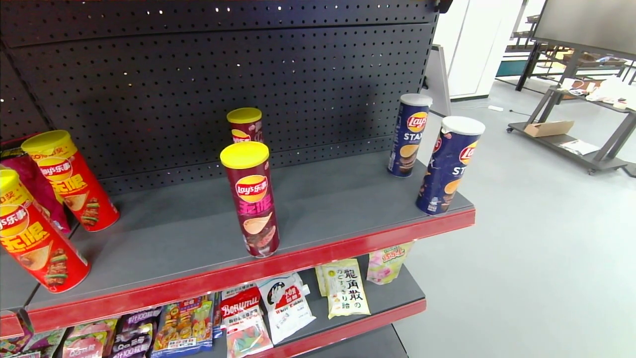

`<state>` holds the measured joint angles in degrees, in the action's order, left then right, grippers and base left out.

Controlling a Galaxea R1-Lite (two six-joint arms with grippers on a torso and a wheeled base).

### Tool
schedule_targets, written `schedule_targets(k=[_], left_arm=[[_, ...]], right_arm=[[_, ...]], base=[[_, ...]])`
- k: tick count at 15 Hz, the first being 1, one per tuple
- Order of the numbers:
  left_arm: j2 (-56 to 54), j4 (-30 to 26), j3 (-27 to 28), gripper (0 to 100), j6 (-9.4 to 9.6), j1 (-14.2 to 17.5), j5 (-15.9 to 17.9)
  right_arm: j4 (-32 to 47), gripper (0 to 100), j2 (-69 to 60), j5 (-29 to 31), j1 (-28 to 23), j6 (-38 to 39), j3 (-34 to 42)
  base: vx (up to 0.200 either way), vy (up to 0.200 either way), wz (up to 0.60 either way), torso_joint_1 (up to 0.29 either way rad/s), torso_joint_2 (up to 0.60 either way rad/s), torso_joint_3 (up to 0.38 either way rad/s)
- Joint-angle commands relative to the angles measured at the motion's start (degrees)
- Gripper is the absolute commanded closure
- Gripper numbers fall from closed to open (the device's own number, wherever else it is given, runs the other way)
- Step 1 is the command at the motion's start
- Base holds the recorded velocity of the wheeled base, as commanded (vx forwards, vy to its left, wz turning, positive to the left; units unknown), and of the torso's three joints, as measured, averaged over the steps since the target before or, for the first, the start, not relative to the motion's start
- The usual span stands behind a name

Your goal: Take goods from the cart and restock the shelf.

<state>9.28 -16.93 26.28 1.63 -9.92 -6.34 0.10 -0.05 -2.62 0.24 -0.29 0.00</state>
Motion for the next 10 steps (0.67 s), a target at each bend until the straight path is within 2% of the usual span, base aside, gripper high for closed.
schedule_targets(k=[1, 2, 9, 10], left_arm=[[-1.4, 0.1, -1.7, 0, 0.04, 0.0, 0.0], [-2.0, 0.1, -2.2, 0, 0.12, 0.0, 0.0], [-3.3, 0.3, -2.8, 0, 0.04, 0.0, -0.1], [-3.3, 0.3, -2.8, 0, 0.04, 0.0, -0.2]], right_arm=[[0.0, 0, 0.0, 0.0, 0.0, -0.1, 0.0], [0.0, 0, 0.0, 0.0, 0.0, -0.1, 0.0], [0.0, 0, 0.0, 0.0, 0.0, -0.1, 0.0], [0.0, 0, 0.0, 0.0, 0.0, 0.1, 0.0]], base=[[0.000, 0.000, 0.00, 0.000, 0.00, 0.000], [0.000, 0.000, 0.00, 0.000, 0.00, 0.000], [0.000, 0.000, 0.60, 0.004, 0.01, -0.001], [0.000, 0.000, 0.00, 0.000, 0.00, 0.000]])
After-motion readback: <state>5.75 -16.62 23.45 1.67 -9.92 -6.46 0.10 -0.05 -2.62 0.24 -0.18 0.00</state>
